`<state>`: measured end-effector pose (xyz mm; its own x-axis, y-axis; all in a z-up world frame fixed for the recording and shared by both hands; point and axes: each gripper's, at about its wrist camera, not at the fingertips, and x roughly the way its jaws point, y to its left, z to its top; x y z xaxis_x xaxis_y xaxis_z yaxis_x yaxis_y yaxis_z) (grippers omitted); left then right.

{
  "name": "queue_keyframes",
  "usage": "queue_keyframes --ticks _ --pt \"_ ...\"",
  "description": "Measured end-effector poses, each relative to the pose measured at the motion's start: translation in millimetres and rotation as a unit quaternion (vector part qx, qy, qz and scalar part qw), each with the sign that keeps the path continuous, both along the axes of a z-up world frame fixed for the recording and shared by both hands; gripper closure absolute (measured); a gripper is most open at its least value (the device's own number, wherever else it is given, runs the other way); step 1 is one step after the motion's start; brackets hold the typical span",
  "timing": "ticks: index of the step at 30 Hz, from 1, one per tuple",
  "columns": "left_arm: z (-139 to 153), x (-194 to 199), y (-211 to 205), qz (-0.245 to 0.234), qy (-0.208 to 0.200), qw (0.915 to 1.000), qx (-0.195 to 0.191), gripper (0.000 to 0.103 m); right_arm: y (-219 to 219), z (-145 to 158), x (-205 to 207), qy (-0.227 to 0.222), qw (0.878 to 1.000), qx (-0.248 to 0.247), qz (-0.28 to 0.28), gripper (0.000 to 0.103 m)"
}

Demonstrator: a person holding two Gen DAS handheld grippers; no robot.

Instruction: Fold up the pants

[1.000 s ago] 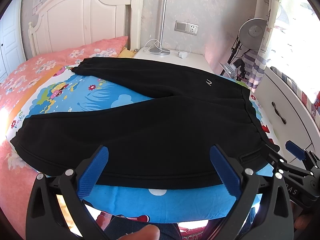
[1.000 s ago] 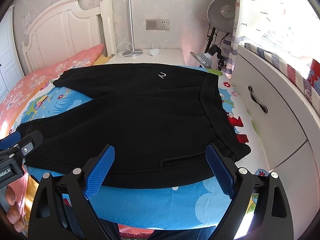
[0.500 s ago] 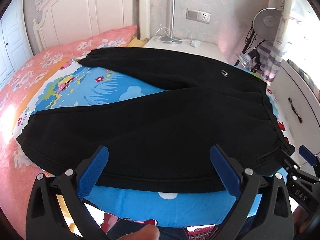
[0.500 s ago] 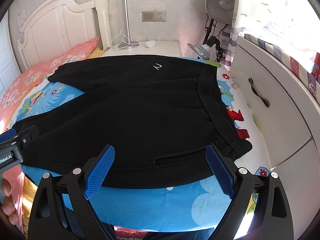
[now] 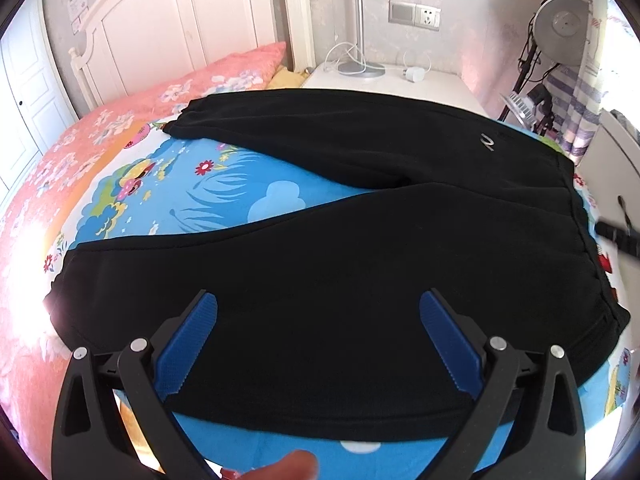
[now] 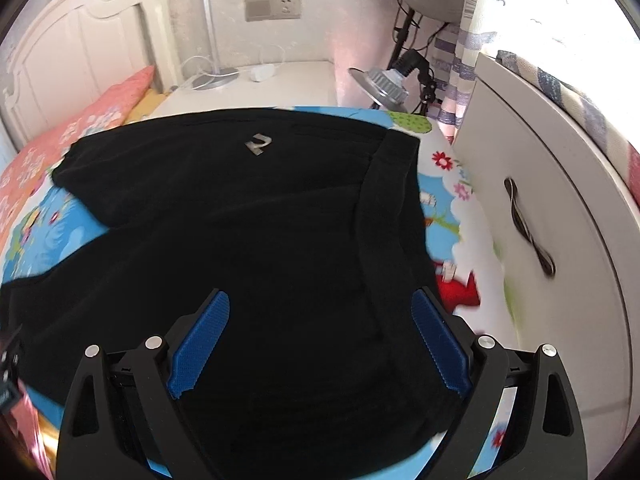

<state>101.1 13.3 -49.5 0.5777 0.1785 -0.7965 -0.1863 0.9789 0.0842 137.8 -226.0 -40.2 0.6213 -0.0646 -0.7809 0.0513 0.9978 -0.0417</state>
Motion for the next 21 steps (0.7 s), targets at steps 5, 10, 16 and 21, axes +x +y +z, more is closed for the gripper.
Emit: queue_keyframes --ticks 5,10,16,21 --pt "-8 25 3 0.005 0.014 0.9999 0.008 0.002 -27 -17 82 0.037 0.999 -0.012 -0.015 0.008" --pt "-19 46 4 -0.011 0.026 0.9995 -0.017 0.002 -48 -45 156 0.072 0.997 -0.016 -0.007 0.008" --pt "-37 59 3 -0.032 0.038 0.9980 -0.038 0.002 -72 -69 202 0.098 0.995 0.009 0.014 0.008" --pt "-54 70 9 -0.022 0.058 0.9973 -0.040 0.002 -93 -71 236 0.105 0.992 0.050 0.037 0.008"
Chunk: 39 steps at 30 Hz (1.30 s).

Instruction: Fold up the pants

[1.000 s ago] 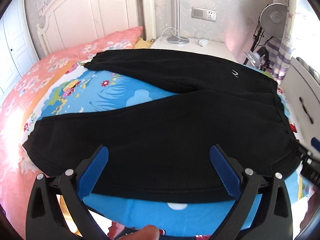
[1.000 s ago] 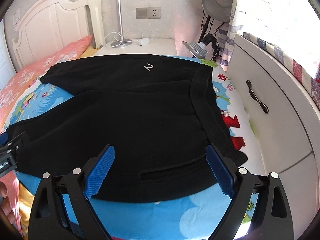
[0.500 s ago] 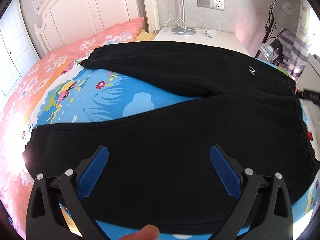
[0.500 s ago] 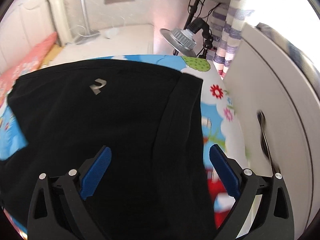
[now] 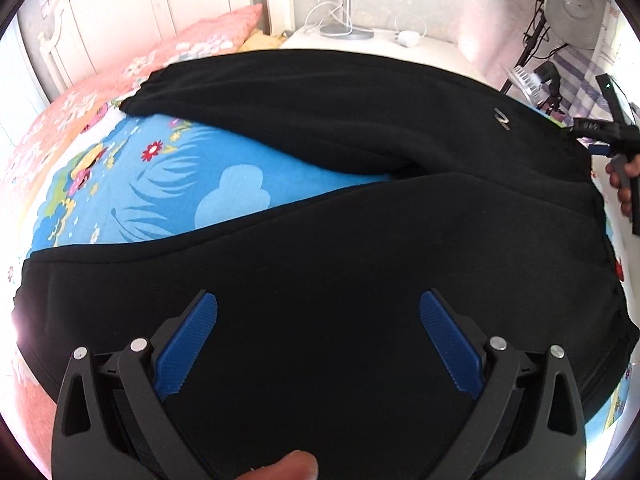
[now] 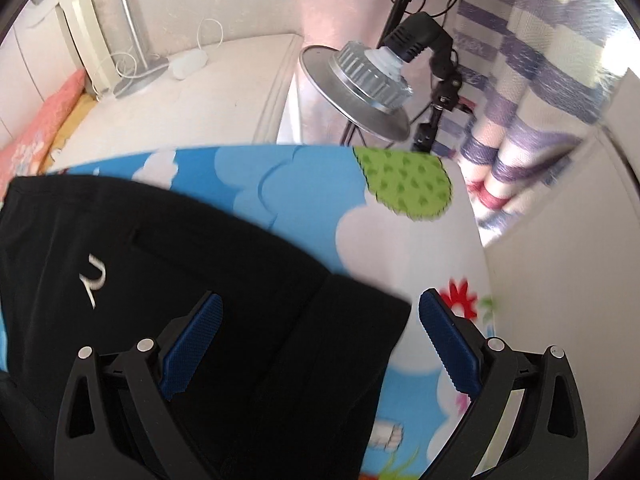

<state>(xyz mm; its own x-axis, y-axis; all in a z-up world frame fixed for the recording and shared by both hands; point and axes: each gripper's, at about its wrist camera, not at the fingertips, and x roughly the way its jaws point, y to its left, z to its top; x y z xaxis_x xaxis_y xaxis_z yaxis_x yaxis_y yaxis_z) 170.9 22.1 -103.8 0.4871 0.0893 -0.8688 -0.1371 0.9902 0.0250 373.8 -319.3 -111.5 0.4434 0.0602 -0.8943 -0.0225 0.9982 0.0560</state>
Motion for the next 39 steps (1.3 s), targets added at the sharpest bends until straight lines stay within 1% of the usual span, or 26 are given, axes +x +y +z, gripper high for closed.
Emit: queue_keyframes --ticks 3,4,5,6,7,8,10,11,13,15,17,18,19,22,25,26,28,29,30,31,32,34,35,37,38,39 --pt "-2 5 0 0.001 0.004 1.0000 -0.004 0.002 -13 -10 15 0.020 1.000 0.018 -0.002 0.009" --pt "-1 5 -1 0.000 0.003 1.0000 -0.004 0.002 -17 -14 17 0.029 0.998 0.048 0.007 0.021" --pt "0 7 -2 -0.002 0.001 1.0000 -0.003 0.002 -19 -15 19 0.035 0.998 0.060 0.012 0.033" --pt "2 9 -3 -0.005 -0.002 1.0000 -0.002 0.002 -18 -11 16 0.027 0.998 0.048 0.012 0.038" --pt "3 10 -5 -0.008 -0.004 1.0000 -0.002 0.002 -15 -5 13 0.018 0.999 0.024 0.015 0.058" --pt "5 13 -6 -0.011 -0.005 0.9999 -0.003 0.002 -13 0 10 0.014 0.999 0.022 0.022 0.063" --pt "13 24 -8 -0.019 -0.013 0.9996 -0.015 0.002 -10 15 2 0.000 0.999 0.019 0.032 0.068" --pt "19 32 -8 -0.025 -0.019 0.9990 -0.030 0.002 -6 28 -8 -0.015 0.999 0.016 0.043 0.075" --pt "29 48 -3 -0.030 -0.026 0.9962 -0.077 0.002 -3 45 -16 -0.035 0.998 0.015 0.052 0.081" --pt "37 73 10 -0.026 -0.023 0.9863 -0.161 0.002 6 75 -43 -0.074 0.995 0.021 0.064 0.085" --pt "43 97 26 -0.017 -0.023 0.9721 -0.233 0.004 18 106 -76 -0.120 0.989 0.026 0.088 0.086" --pt "46 114 37 -0.008 -0.018 0.9603 -0.278 0.010 29 122 -101 -0.146 0.983 0.027 0.111 0.086" --pt "46 130 47 0.001 -0.014 0.9474 -0.320 0.015 37 130 -116 -0.160 0.977 0.035 0.140 0.087" --pt "41 187 73 0.030 0.007 0.9054 -0.423 0.015 61 145 -170 -0.185 0.965 0.043 0.180 0.087" --pt "15 247 82 0.057 0.063 0.8525 -0.516 0.016 74 141 -206 -0.186 0.961 0.050 0.196 0.088" --pt "7 268 79 0.063 0.085 0.8452 -0.524 0.016 78 140 -212 -0.185 0.961 0.045 0.200 0.088" --pt "-1 289 72 0.068 0.106 0.8469 -0.517 0.024 87 138 -232 -0.183 0.960 0.038 0.210 0.088" --pt "-6 298 69 0.074 0.117 0.8531 -0.503 0.024 91 137 -239 -0.181 0.959 0.033 0.216 0.088" --pt "-12 305 68 0.088 0.133 0.8614 -0.482 0.032 92 133 -245 -0.181 0.958 0.030 0.219 0.088" --pt "-18 307 68 0.103 0.145 0.8647 -0.470 0.053 93 130 -252 -0.178 0.959 0.022 0.221 0.088" --pt "-24 311 70 0.111 0.159 0.8678 -0.457 0.063 92 129 -255 -0.177 0.959 0.019 0.220 0.088" --pt "-27 312 73 0.111 0.164 0.8732 -0.445 0.090 88 127 -259 -0.174 0.959 0.015 0.222 0.088" --pt "-25 308 76 0.107 0.162 0.8762 -0.441 0.094 87 128 -265 -0.175 0.958 0.009 0.226 0.088" --pt "1 286 88 0.097 0.133 0.8792 -0.447 0.095 81 127 -270 -0.178 0.959 -0.019 0.221 0.088" --pt "26 260 96 0.088 0.098 0.8825 -0.452 0.095 75 125 -273 -0.179 0.960 -0.030 0.213 0.088" --pt "40 233 100 0.083 0.069 0.8859 -0.451 0.095 70 124 -275 -0.177 0.962 -0.032 0.204 0.088"
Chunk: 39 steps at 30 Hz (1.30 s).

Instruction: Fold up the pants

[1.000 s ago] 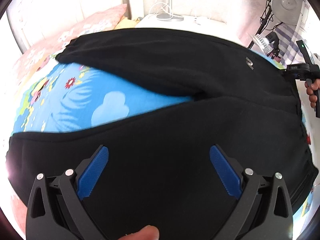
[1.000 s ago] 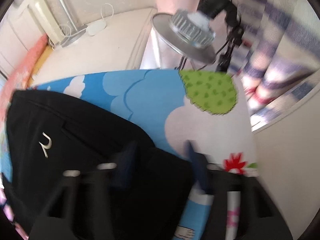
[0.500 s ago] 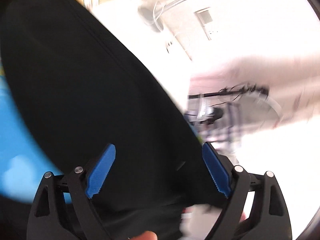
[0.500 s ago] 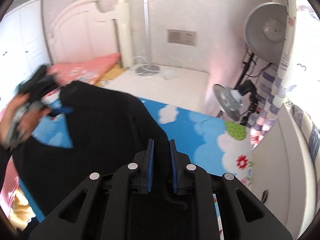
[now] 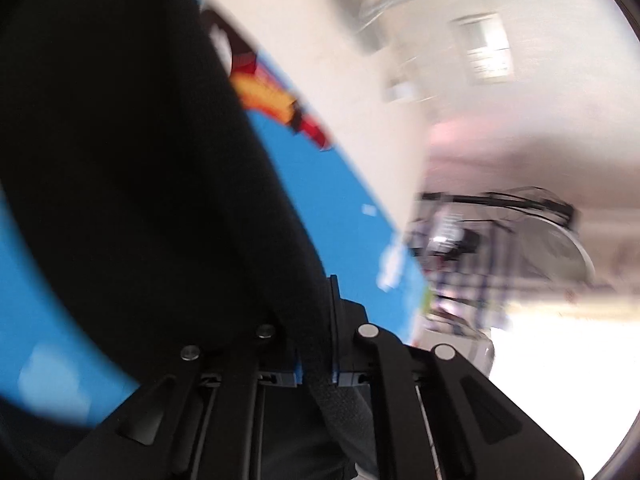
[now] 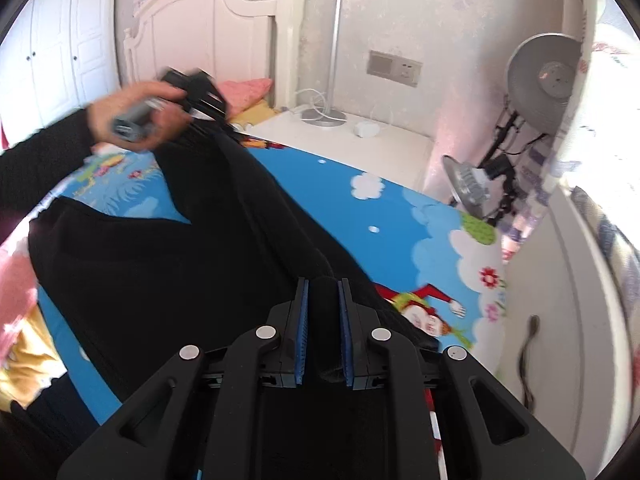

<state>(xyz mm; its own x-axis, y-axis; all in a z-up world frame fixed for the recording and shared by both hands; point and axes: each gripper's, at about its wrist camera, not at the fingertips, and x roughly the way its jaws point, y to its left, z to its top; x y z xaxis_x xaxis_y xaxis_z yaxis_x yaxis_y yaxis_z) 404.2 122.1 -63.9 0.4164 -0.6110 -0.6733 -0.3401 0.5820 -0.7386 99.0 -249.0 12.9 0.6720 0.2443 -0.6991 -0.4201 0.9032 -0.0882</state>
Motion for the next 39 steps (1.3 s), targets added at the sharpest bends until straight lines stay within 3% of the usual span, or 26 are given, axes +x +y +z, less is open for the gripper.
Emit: queue_keyframes --ticks 3,5,7,9,10,11,12,16,21,24,27,32,35,39 --pt "33 -109 12 0.032 -0.066 0.9973 0.005 0.095 -27 -11 -8 0.020 0.998 0.027 -0.055 0.088" --pt "26 -173 9 0.040 -0.075 0.9964 -0.003 0.095 -42 -27 -10 0.051 0.992 0.040 -0.108 0.086" --pt "-3 -225 4 0.040 -0.064 0.9970 -0.014 0.094 -54 -43 -13 0.087 0.983 0.051 -0.152 0.084" --pt "-37 -252 1 0.047 -0.034 0.9983 -0.004 0.094 -62 -53 -21 0.115 0.975 0.076 -0.176 0.068" --pt "-48 -259 3 0.051 -0.025 0.9984 -0.005 0.094 -64 -55 -26 0.121 0.970 0.085 -0.192 0.043" --pt "-55 -265 5 0.055 -0.025 0.9981 -0.015 0.094 -67 -55 -30 0.121 0.967 0.086 -0.206 0.026" --pt "-55 -269 6 0.053 -0.032 0.9979 -0.017 0.094 -71 -54 -35 0.121 0.964 0.091 -0.219 0.024" --pt "-44 -264 -2 0.039 -0.049 0.9980 -0.005 0.094 -98 -49 -57 0.136 0.935 0.167 -0.281 0.022" --pt "-53 -250 -17 0.035 -0.043 0.9985 -0.008 0.094 -102 -59 -72 0.183 0.902 0.247 -0.305 0.022" --pt "-58 -260 -3 0.035 -0.043 0.9983 -0.016 0.094 -96 -73 -76 0.222 0.877 0.299 -0.305 0.025" --pt "-59 -260 0 0.035 -0.044 0.9981 -0.025 0.094 -87 -79 -70 0.236 0.871 0.314 -0.295 0.027" --pt "-50 -255 -3 0.032 -0.052 0.9978 -0.026 0.094 -83 -97 -58 0.270 0.849 0.337 -0.306 0.034" --pt "-46 -253 -5 0.031 -0.058 0.9976 -0.024 0.093 -84 -103 -53 0.274 0.845 0.336 -0.314 0.042" --pt "-45 -251 -7 0.030 -0.060 0.9975 -0.025 0.093 -88 -109 -50 0.277 0.835 0.346 -0.325 0.044"
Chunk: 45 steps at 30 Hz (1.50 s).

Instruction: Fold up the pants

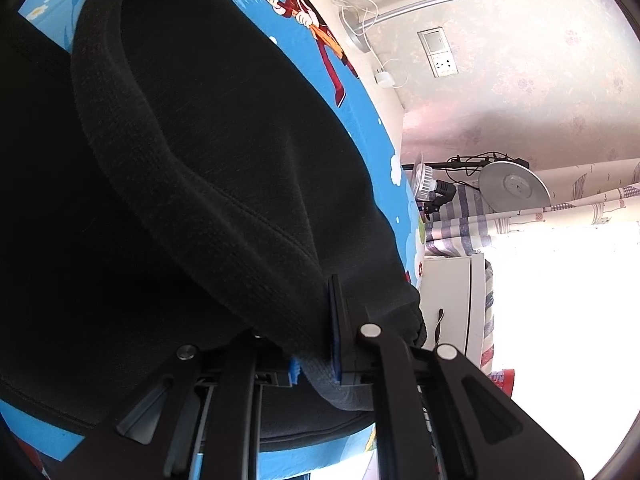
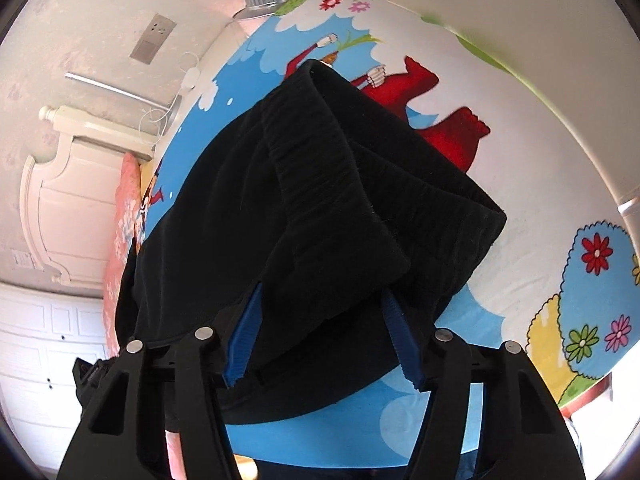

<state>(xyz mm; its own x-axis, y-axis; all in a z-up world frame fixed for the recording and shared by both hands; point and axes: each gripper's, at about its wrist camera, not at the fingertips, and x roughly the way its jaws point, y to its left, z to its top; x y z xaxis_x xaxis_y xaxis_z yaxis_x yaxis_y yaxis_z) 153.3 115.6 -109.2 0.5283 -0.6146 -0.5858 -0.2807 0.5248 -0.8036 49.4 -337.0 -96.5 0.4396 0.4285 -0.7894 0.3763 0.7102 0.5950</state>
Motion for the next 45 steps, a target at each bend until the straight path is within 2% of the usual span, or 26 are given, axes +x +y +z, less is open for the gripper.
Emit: queue_keyframes --ticks 2,3,5,10,12,14,17,20,23,25,26,28,29,32,33,35,37,38,40,41,42,43,44,45 --pt "1 1 0 -0.003 -0.001 1.0000 0.003 0.093 -2 4 2 -0.010 1.000 -0.011 -0.002 0.066" --pt "1 1 0 -0.005 -0.001 1.0000 0.006 0.093 -3 8 3 -0.017 1.000 -0.014 0.000 0.067" --pt "6 4 -3 -0.010 -0.006 0.9998 0.015 0.093 -1 23 5 -0.047 0.998 -0.031 0.017 0.076" --pt "35 -8 -3 -0.015 -0.028 0.9987 0.040 0.093 4 62 4 -0.107 0.991 -0.073 0.031 0.084" --pt "47 -30 -5 -0.014 -0.030 0.9983 0.049 0.093 1 83 -10 -0.128 0.986 -0.104 0.028 0.085" --pt "46 -51 -10 -0.018 -0.020 0.9984 0.050 0.093 -5 88 -21 -0.131 0.984 -0.122 0.026 0.085" --pt "21 -76 -22 -0.027 0.012 0.9983 0.049 0.094 -8 62 -23 -0.099 0.985 -0.143 0.026 0.086" --pt "-19 -84 -26 -0.025 0.053 0.9973 0.044 0.093 -7 17 -15 -0.046 0.987 -0.152 0.025 0.086" --pt "-24 -86 -22 -0.037 0.056 0.9966 0.048 0.079 -5 6 -16 -0.038 0.984 -0.172 0.036 0.086" --pt "-10 -86 -14 -0.041 0.049 0.9956 0.069 0.052 -3 5 -16 -0.038 0.982 -0.181 0.041 0.086" --pt "1 -86 -7 -0.034 0.038 0.9950 0.086 0.048 -1 4 -15 -0.037 0.981 -0.185 0.043 0.085" --pt "32 -81 7 -0.020 0.004 0.9892 0.145 0.046 2 1 -17 -0.036 0.979 -0.196 0.046 0.085" --pt "45 -77 15 -0.009 -0.010 0.9844 0.176 0.044 4 1 -16 -0.036 0.978 -0.202 0.048 0.085" --pt "79 -40 43 0.030 -0.040 0.9574 0.284 0.042 11 1 -14 -0.035 0.972 -0.226 0.057 0.085" --pt "86 -13 53 0.037 -0.041 0.9431 0.328 0.042 12 1 -13 -0.035 0.971 -0.231 0.059 0.085" --pt "84 37 64 0.028 -0.015 0.9275 0.372 0.042 13 2 -12 -0.034 0.969 -0.237 0.062 0.085" --pt "73 102 67 0.000 0.017 0.9129 0.408 0.042 12 1 -12 -0.033 0.969 -0.237 0.062 0.085" --pt "65 130 67 -0.013 0.034 0.9028 0.429 0.042 12 2 -11 -0.033 0.969 -0.237 0.062 0.085" --pt "35 193 65 -0.040 0.094 0.8761 0.471 0.042 13 2 -10 -0.032 0.969 -0.236 0.060 0.085" --pt "24 205 63 -0.044 0.113 0.8659 0.485 0.042 13 1 -11 -0.031 0.969 -0.236 0.059 0.085" --pt "8 223 66 -0.053 0.147 0.8517 0.500 0.043 13 1 -10 -0.030 0.970 -0.236 0.058 0.085" --pt "-5 232 71 -0.062 0.172 0.8474 0.499 0.049 13 1 -11 -0.030 0.970 -0.235 0.057 0.085" --pt "-17 237 77 -0.070 0.190 0.8446 0.496 0.049 13 1 -11 -0.030 0.970 -0.233 0.058 0.085" --pt "-17 240 77 -0.074 0.184 0.8357 0.512 0.065 13 1 -11 -0.030 0.971 -0.232 0.058 0.085"
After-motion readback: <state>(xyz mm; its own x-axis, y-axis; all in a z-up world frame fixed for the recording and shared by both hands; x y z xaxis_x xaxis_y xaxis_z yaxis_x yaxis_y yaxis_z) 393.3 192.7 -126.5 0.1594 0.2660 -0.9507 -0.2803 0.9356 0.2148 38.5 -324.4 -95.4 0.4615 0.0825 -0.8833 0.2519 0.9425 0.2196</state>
